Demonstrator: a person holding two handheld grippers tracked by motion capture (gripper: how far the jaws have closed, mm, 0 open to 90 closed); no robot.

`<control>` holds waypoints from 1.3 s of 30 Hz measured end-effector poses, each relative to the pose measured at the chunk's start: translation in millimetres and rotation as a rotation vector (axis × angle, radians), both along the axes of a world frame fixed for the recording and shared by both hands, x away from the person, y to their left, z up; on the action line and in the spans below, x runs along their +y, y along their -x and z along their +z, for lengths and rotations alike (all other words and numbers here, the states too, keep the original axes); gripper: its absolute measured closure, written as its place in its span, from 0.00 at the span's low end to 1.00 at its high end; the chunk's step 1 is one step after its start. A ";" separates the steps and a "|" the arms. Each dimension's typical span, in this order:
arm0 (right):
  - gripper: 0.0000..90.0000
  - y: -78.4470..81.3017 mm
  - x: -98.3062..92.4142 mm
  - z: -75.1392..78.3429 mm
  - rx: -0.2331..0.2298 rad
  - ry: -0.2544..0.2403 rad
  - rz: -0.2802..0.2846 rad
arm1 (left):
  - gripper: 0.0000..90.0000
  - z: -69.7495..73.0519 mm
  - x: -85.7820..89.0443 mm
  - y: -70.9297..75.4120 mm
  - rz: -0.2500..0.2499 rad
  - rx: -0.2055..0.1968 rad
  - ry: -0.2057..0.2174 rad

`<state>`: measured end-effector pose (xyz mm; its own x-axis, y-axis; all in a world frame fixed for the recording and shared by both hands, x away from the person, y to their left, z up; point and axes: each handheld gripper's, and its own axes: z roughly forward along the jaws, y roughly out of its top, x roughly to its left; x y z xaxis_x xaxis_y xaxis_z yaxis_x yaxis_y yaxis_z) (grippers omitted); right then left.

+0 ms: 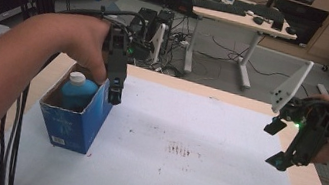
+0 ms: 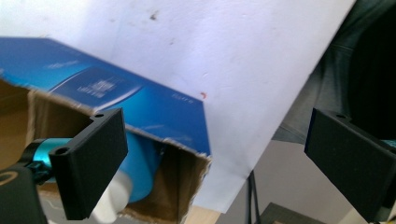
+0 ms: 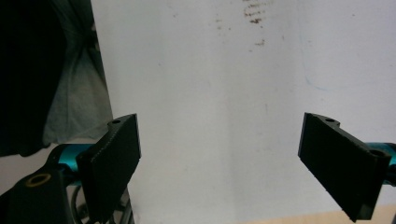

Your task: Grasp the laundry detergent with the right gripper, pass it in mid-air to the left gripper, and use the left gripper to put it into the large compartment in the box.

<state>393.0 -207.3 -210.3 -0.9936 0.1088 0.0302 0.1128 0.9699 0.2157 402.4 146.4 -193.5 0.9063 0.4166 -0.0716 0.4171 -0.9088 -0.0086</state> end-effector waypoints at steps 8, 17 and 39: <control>0.14 0.3 6.4 14.0 -0.027 0.108 0.039 | 0.02 -4.4 -13.4 6.4 -0.120 0.007 0.003; 0.14 -5.7 14.4 14.5 -0.029 0.149 0.068 | 0.02 -15.2 -29.3 4.1 -0.196 0.022 0.024; 0.14 -9.9 14.1 12.7 -0.026 0.154 0.055 | 0.02 -19.0 -39.4 -2.4 -0.218 0.028 0.029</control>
<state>402.9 -193.2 -197.6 -0.9984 0.0553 -0.0082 0.0546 0.9963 0.0664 404.7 107.0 -212.5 0.9721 0.2086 -0.1068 0.2109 -0.9774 0.0106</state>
